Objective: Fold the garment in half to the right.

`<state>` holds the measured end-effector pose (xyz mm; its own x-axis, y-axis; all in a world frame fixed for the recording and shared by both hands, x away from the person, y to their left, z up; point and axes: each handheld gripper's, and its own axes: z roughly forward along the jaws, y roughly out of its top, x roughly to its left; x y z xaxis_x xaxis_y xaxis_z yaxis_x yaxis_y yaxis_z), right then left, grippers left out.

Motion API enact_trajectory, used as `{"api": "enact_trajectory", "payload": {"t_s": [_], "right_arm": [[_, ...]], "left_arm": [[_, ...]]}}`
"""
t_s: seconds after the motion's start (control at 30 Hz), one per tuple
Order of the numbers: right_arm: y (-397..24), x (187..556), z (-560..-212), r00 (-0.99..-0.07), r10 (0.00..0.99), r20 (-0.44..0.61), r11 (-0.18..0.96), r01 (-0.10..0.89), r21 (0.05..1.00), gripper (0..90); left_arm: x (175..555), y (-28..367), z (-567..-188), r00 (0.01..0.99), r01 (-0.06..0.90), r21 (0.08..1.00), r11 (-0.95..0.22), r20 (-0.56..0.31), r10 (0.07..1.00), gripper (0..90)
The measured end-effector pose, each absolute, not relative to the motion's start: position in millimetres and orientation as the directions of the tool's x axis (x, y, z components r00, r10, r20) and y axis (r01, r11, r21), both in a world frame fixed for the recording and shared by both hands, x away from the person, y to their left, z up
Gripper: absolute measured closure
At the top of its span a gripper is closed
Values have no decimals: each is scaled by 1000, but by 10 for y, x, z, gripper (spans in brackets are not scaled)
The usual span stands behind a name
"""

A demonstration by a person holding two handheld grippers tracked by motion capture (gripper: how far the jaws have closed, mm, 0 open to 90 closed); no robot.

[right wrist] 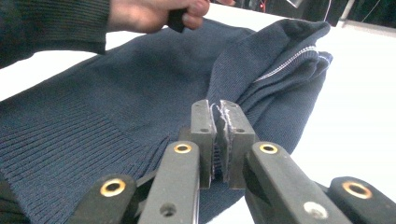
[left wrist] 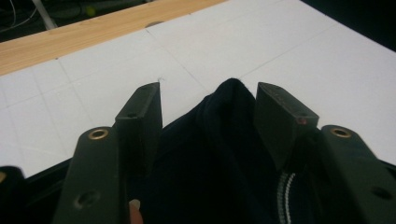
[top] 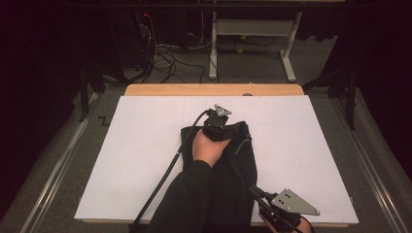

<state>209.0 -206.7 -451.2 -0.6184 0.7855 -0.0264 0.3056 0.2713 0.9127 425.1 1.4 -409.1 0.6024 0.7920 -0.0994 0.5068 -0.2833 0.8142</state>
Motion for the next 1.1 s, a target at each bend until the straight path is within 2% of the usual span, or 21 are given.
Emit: {"api": "enact_trajectory", "payload": {"t_s": [0.07, 0.2, 0.43, 0.57, 0.87, 1.03, 1.1], "right_arm": [[-2057, 2089, -4514, -619, 785, -30, 275, 304, 912, 866], [-2039, 2108, -4529, -618, 786, -29, 277, 309, 910, 872], [-1977, 2123, -4558, -619, 783, -54, 307, 309, 900, 879], [-1983, 2131, -4558, -613, 788, -58, 309, 312, 898, 886], [-2013, 2151, -4559, -601, 797, -64, 308, 312, 899, 900], [-2009, 2155, -4544, -600, 796, -84, 319, 298, 899, 900], [-1999, 2161, -4542, -601, 794, -90, 322, 292, 901, 900]], "left_arm": [[4203, 114, -4097, 608, 493, 826, -275, -100, 788, 344], [4087, 311, -4130, 620, 461, 845, -272, -87, 780, 341], [3922, 738, -4266, 617, 458, 859, -229, -121, 778, 193], [3815, 965, -4334, 640, 451, 865, -222, -140, 756, 166], [3550, 1525, -4469, 600, 461, 869, -181, -155, 785, 115], [3387, 1767, -4548, 598, 454, 866, -209, -122, 792, 93], [3328, 1857, -4601, 604, 464, 860, -214, -130, 786, 57]]}}
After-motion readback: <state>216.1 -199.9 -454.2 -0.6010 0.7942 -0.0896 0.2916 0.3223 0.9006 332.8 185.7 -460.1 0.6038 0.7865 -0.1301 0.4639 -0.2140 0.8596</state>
